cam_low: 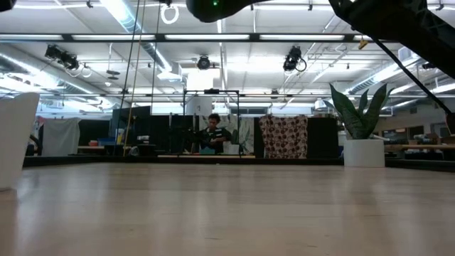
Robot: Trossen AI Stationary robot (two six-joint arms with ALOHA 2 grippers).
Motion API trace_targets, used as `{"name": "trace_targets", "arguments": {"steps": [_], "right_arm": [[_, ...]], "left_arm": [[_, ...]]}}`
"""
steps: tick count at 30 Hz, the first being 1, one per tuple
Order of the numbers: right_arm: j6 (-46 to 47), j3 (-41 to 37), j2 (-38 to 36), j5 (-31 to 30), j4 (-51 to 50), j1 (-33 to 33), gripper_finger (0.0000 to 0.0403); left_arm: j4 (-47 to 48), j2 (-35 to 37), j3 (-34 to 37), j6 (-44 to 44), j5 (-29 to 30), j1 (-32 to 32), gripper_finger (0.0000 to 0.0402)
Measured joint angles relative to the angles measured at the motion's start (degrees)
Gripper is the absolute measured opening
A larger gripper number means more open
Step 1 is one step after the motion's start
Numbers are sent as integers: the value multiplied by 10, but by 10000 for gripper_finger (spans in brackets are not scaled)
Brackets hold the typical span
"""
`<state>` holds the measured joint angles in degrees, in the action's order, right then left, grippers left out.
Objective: Nest measuring cups in basket
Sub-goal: Put the nested measuring cups into the white bin
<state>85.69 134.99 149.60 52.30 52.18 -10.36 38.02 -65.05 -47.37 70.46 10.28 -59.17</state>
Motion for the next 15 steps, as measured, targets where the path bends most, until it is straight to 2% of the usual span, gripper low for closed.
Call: {"name": "trace_targets", "arguments": {"steps": [3,6,11,15], "right_arm": [[-11,-1,0,51,-84,-1,77],[-17,-1,0,81,-99,-1,77],[-6,-1,0,99,-103,-1,77],[-29,0,0,84,-167,-2,77]], "left_arm": [[12,24,0,46,18,-32,141],[12,46,0,89,39,-64,141],[13,71,0,154,68,-111,141],[13,89,0,194,106,-137,141]]}}
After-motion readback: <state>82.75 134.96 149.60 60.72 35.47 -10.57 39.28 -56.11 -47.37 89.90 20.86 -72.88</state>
